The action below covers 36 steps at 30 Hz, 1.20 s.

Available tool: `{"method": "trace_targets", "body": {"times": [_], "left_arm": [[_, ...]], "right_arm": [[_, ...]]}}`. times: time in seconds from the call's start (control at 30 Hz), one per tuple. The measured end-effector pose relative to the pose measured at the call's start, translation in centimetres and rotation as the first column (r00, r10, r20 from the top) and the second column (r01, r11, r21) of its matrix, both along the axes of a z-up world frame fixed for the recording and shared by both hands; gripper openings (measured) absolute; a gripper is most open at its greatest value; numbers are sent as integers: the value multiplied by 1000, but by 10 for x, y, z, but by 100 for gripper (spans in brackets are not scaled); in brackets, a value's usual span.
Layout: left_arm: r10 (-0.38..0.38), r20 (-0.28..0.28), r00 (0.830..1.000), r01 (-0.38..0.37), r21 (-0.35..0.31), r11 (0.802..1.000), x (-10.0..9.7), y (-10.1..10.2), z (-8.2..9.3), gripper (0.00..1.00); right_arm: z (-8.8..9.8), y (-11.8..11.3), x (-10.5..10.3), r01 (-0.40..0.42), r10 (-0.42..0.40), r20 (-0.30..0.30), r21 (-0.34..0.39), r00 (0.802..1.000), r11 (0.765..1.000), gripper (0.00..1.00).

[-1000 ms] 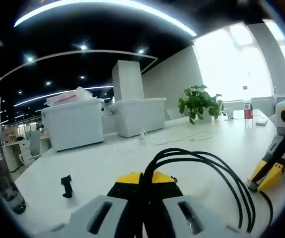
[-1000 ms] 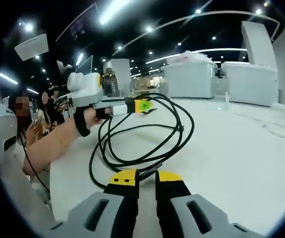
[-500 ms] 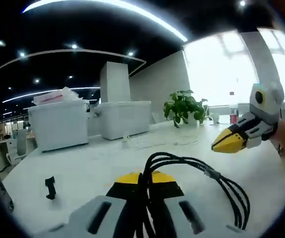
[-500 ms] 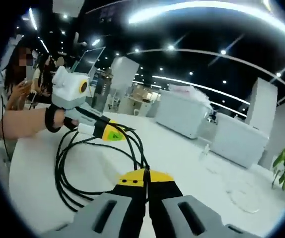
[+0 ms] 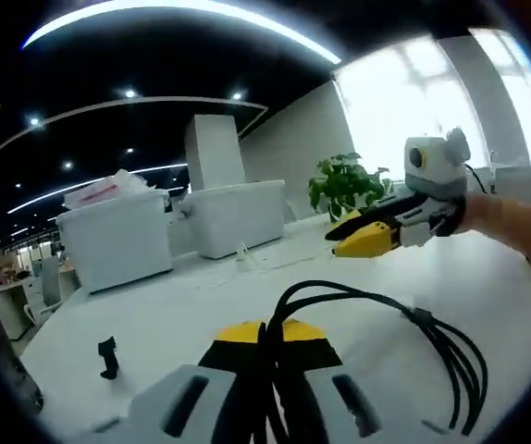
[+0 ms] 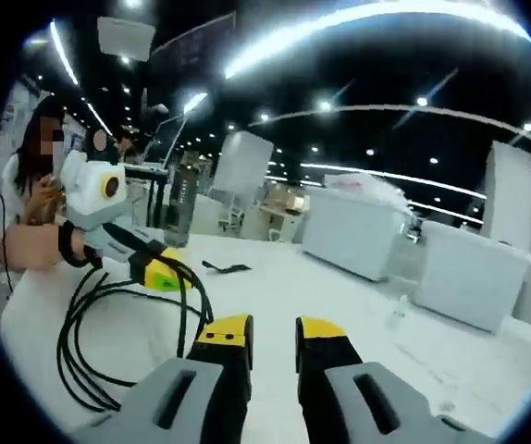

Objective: Coil the Type-C to USB data cable on the desktop and secure it with Velcro straps.

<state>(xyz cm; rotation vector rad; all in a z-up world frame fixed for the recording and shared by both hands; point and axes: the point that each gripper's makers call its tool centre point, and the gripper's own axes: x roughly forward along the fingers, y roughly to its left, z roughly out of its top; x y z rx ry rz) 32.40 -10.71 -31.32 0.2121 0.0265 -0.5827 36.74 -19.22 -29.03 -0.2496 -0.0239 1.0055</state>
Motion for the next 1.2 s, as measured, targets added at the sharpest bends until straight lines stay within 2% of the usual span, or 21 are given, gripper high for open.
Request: {"method": "trace_targets", "body": {"times": [0.03,0.07,0.13,0.2,0.3,0.4,0.47,0.5,0.57,0.63,0.8,0.9,1.03,1.13,1.2], "left_arm": [[5,6,1000,-5,12,1000,-1,3,1,6],[4,10,1000,-4,15,1000,-2,4,2,6],[-11,19,1000,11,-12,1000,-3,6,8,6],[-24,20,1000,25,-22,999,-5,6,9,6],[-42,35,999,41,30,999,-7,0,7,6],[-53,33,998,52,42,998,-8,-2,6,6],[-50,34,998,48,50,998,-8,0,5,6],[-47,35,998,45,60,997,-7,2,5,6],[-40,32,999,38,75,996,-6,4,3,6],[-40,32,999,37,81,996,-8,2,2,6],[-41,16,999,39,86,995,-9,1,-2,6],[-39,10,999,38,98,994,-7,2,-4,6],[-42,-9,999,43,115,992,-3,2,-11,6],[-40,-12,999,41,169,985,-3,1,-17,6],[-34,-6,999,35,212,977,-2,2,-21,6]], "right_arm": [[-11,5,4,-25,24,-80,-14,996,1000,18],[-21,9,8,-45,39,-119,-50,992,998,17],[-35,19,18,-84,72,-89,-143,993,986,17],[-48,30,16,-131,108,-136,-176,985,976,16],[-55,51,-2,-255,223,-173,-195,959,947,14],[-63,61,1,-288,243,-193,-253,951,924,14],[-74,66,0,-321,249,-258,-290,933,902,14],[-81,67,-1,-342,253,-286,-323,924,883,13],[-85,70,-4,-368,263,-310,-351,913,861,12],[-85,74,-5,-380,272,-322,-346,907,858,11],[-96,75,-9,-423,269,-392,-387,880,819,9],[-95,76,-10,-436,284,-376,-423,882,794,4],[-94,74,-11,-430,307,-318,-471,897,770,3],[-90,65,-7,-395,277,-299,-485,913,780,3],[-82,63,-8,-381,277,-278,-462,920,801,2]]}}
